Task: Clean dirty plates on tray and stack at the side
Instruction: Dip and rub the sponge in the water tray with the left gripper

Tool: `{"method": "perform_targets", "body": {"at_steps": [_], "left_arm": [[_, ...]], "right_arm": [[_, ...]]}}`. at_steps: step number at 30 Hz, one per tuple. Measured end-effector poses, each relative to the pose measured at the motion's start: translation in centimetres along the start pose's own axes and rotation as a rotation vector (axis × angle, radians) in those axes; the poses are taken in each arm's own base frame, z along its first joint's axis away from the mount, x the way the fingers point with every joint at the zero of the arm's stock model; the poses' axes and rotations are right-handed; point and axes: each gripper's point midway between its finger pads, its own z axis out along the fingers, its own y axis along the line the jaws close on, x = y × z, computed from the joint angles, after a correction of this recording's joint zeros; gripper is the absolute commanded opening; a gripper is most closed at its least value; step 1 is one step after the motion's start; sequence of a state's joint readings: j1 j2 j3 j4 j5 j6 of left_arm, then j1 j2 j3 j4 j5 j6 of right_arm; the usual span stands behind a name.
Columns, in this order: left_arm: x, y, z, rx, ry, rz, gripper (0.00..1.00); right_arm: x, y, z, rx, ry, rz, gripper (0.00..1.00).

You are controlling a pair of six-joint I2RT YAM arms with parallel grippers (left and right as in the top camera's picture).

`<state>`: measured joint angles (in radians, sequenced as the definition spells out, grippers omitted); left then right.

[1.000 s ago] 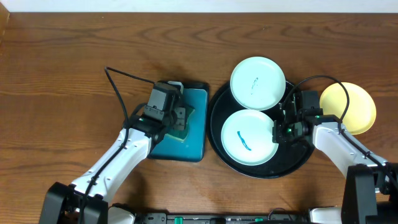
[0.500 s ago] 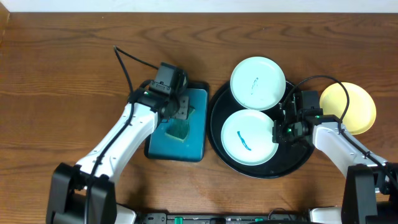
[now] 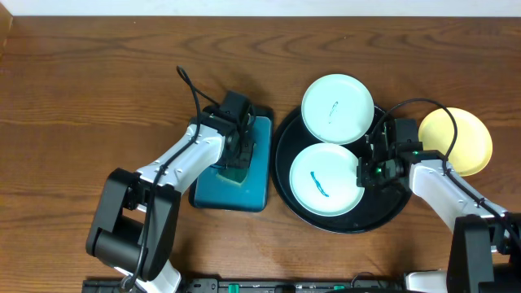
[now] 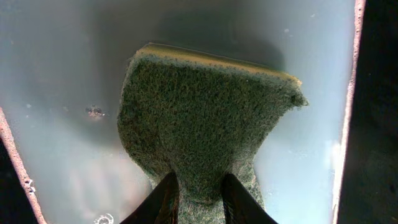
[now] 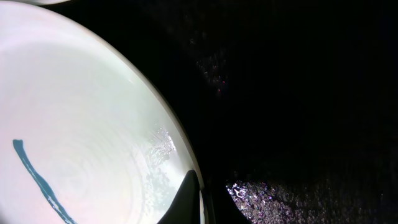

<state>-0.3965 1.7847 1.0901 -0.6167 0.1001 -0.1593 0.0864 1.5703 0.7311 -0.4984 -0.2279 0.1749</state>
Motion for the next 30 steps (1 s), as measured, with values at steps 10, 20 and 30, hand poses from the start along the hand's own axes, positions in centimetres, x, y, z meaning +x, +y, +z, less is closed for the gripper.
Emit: {"method": "perform_targets", "body": {"at_steps": [10, 20, 30], "left_arm": [[-0.06, -0.02, 0.13, 0.001, -0.005, 0.000, 0.25], [0.05, 0.02, 0.40, 0.003, -0.008, 0.000, 0.26], [0.14, 0.03, 0.44, 0.002, -0.006, 0.001, 0.26]], "right_arm": [[-0.02, 0.00, -0.01, 0.000, -0.001, 0.000, 0.01], [0.00, 0.00, 0.00, 0.000, 0.000, 0.000, 0.01], [0.00, 0.00, 0.00, 0.000, 0.000, 0.000, 0.01]]}}
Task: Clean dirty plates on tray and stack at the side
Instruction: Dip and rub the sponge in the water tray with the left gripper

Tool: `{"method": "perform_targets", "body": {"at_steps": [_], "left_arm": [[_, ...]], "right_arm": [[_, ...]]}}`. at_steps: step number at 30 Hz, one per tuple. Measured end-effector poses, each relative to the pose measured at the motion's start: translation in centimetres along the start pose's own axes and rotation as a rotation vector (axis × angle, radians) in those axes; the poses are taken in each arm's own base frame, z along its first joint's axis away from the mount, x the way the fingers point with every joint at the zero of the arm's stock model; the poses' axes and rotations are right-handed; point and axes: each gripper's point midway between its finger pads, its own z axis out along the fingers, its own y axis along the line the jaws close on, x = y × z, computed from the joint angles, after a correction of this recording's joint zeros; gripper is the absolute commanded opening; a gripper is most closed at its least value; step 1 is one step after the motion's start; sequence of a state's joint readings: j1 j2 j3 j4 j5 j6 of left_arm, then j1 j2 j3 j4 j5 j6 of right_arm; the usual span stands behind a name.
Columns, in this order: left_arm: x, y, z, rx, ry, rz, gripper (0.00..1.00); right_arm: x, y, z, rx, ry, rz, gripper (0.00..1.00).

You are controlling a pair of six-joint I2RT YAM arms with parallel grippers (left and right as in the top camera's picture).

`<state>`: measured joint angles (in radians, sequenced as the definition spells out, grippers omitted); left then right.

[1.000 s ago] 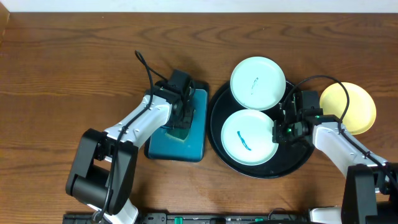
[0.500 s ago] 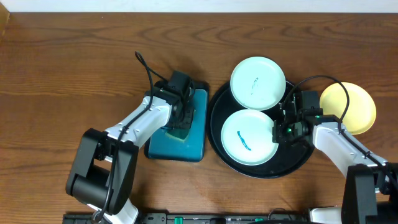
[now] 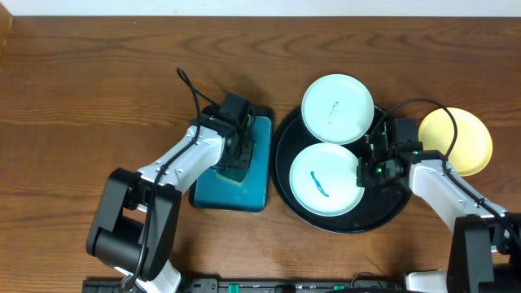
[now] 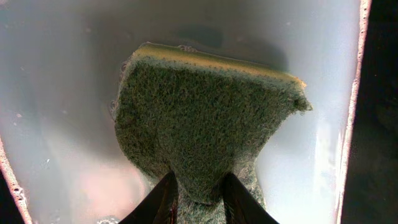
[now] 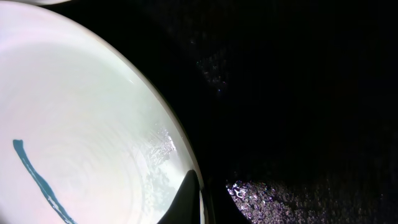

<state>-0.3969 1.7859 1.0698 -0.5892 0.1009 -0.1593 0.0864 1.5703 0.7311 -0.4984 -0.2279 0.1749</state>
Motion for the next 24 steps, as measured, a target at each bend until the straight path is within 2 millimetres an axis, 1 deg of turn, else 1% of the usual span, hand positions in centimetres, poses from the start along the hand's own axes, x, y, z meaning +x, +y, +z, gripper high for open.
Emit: {"method": "perform_targets", "body": {"at_steps": [2, 4, 9, 15, 17, 21, 24], "left_arm": [[0.06, 0.01, 0.00, -0.001, 0.003, 0.000, 0.26], [0.24, 0.05, 0.00, -0.002, 0.010, 0.001, 0.30], [0.51, 0.06, 0.00, -0.004, 0.020, 0.001, 0.31], [0.58, 0.01, 0.00, -0.005, 0.023, 0.002, 0.35], [0.61, 0.01, 0.00, -0.004, 0.024, 0.002, 0.38], [0.64, 0.02, 0.00, -0.005, 0.025, 0.002, 0.41], [0.68, 0.03, 0.00, -0.005, 0.027, 0.002, 0.41]], "right_arm": [[0.00, 0.00, 0.00, 0.000, 0.000, 0.000, 0.01], [0.00, 0.00, 0.00, 0.000, 0.000, 0.000, 0.01], [-0.01, 0.00, 0.00, 0.000, 0.000, 0.000, 0.01], [-0.01, 0.00, 0.00, 0.000, 0.000, 0.000, 0.01], [-0.01, 0.00, 0.00, 0.000, 0.000, 0.000, 0.01], [-0.01, 0.00, 0.00, 0.000, 0.000, 0.000, 0.01], [-0.01, 0.00, 0.00, 0.000, 0.000, 0.000, 0.01]]}}
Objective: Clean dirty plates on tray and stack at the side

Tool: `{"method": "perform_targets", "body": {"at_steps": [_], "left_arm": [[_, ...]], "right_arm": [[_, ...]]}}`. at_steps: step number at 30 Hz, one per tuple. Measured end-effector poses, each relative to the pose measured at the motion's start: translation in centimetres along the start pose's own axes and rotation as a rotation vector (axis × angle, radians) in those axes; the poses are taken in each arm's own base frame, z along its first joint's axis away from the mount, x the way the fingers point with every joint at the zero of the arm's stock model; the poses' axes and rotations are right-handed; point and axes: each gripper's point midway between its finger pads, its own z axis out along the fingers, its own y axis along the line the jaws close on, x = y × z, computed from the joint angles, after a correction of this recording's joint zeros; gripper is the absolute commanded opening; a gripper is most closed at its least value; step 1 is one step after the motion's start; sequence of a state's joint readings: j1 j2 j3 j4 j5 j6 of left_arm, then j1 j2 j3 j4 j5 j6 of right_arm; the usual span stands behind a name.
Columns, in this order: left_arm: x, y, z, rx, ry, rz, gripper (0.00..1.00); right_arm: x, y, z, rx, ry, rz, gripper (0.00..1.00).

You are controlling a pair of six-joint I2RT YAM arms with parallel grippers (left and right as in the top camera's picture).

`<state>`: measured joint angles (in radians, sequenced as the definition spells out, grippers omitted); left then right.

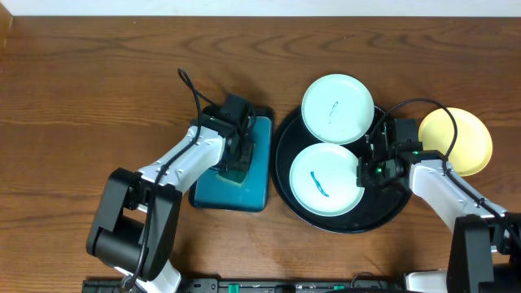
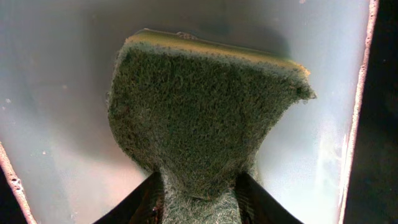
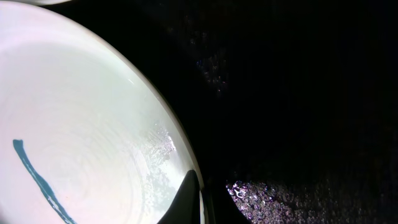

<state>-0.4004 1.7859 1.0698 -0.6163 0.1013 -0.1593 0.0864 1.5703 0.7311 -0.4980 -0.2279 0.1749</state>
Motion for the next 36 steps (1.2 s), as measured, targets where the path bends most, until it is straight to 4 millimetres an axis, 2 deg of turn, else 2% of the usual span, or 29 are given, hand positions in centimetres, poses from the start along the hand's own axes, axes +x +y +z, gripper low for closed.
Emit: {"method": "perform_targets", "body": {"at_steps": [5, 12, 13, 14, 30, 33, 36], "left_arm": [[0.0, 0.0, 0.0, 0.000, 0.000, 0.000, 0.40], [0.0, 0.0, 0.0, -0.001, 0.001, -0.002, 0.19], [0.0, 0.0, 0.0, 0.000, 0.001, -0.001, 0.11], [0.0, 0.0, 0.0, -0.001, 0.001, -0.003, 0.08], [-0.5, -0.1, -0.5, 0.007, -0.028, 0.003, 0.07], [-1.4, -0.3, -1.8, 0.016, -0.092, 0.006, 0.07], [-2.9, -0.4, -4.4, 0.031, -0.191, 0.003, 0.07]], "right_arm": [[0.0, 0.0, 0.0, 0.000, 0.000, 0.000, 0.01], [0.0, 0.0, 0.0, 0.000, 0.000, 0.000, 0.01], [0.0, 0.0, 0.0, 0.000, 0.000, 0.000, 0.01], [0.0, 0.0, 0.0, 0.000, 0.000, 0.000, 0.01], [0.0, 0.0, 0.0, 0.000, 0.000, 0.000, 0.01], [0.0, 0.0, 0.0, 0.000, 0.000, 0.000, 0.01], [0.0, 0.0, 0.0, 0.000, 0.000, 0.000, 0.01]]}}
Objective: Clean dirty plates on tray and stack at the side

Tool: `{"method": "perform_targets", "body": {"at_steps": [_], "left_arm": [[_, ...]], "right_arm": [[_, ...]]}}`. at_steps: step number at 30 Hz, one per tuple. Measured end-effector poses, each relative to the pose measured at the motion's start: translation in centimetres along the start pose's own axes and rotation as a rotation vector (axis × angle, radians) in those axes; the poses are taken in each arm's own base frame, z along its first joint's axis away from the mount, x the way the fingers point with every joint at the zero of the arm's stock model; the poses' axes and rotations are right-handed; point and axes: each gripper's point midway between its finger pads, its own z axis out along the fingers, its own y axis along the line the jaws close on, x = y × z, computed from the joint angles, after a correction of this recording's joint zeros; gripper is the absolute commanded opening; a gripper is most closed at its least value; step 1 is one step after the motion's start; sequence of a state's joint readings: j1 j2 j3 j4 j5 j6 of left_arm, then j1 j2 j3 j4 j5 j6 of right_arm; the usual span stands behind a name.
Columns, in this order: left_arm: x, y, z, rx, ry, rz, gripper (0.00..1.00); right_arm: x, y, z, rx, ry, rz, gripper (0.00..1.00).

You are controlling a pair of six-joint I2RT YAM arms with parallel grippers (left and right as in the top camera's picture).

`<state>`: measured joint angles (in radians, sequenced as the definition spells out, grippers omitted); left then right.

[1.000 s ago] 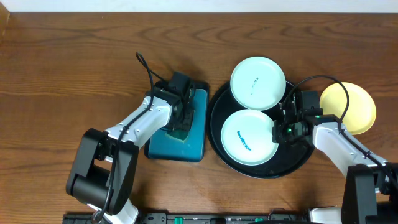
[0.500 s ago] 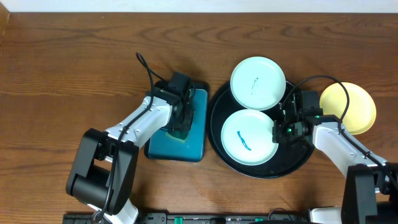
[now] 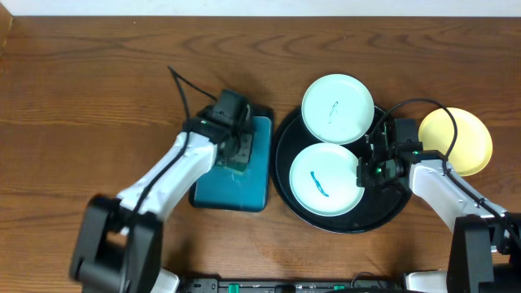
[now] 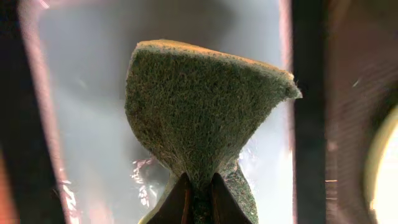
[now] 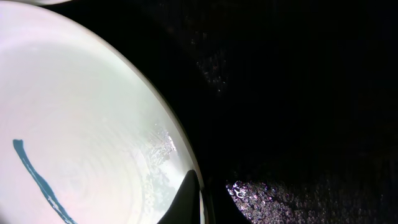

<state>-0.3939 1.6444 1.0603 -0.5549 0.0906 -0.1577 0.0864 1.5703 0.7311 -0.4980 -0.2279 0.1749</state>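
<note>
My left gripper (image 4: 198, 199) is shut on a green scouring sponge (image 4: 205, 112) with a yellow back, holding it over the water in the teal tub (image 3: 252, 191); from overhead the left gripper (image 3: 234, 150) hangs above the tub's far end. Two white plates lie on the black tray (image 3: 391, 207): the near plate (image 3: 326, 179) bears a teal streak (image 5: 37, 180), the far plate (image 3: 338, 108) a faint mark. My right gripper (image 5: 198, 199) is shut on the near plate's right rim (image 5: 180, 149).
A yellow plate (image 3: 464, 138) lies on the wooden table to the right of the tray. The tub stands just left of the tray, almost touching it. Wet droplets glint on the tray floor (image 5: 298, 93).
The left arm has shifted and the sponge now sits higher above the water, with the tub's walls and the tray edge in the wrist view. Its jaws pinch tighter. The right gripper is unchanged.
At all three earlier moments the left gripper held the sponge down in the tub's water, its jaws a little wider at the last of them. Now the sponge is held higher over the tub. The right gripper stayed shut on the near plate's rim throughout.
</note>
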Motion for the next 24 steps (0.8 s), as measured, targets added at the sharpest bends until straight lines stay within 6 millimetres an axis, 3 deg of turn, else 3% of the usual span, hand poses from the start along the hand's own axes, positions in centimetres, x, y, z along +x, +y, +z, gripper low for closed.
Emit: {"method": "perform_targets", "body": {"at_steps": [5, 11, 18, 24], "left_arm": [[-2.6, 0.3, -3.6, 0.017, -0.146, -0.021, 0.07], [-4.5, 0.4, -5.3, 0.029, -0.247, -0.055, 0.07], [-5.0, 0.3, -5.8, 0.052, -0.316, -0.098, 0.07], [-3.6, 0.7, -4.1, 0.070, -0.342, -0.144, 0.07]], "right_arm": [[0.0, 0.0, 0.0, 0.000, 0.000, 0.000, 0.01], [0.0, 0.0, 0.0, 0.000, 0.000, 0.000, 0.01], [0.0, 0.0, 0.0, 0.000, 0.000, 0.000, 0.01], [0.0, 0.0, 0.0, 0.000, 0.000, 0.000, 0.01]]}}
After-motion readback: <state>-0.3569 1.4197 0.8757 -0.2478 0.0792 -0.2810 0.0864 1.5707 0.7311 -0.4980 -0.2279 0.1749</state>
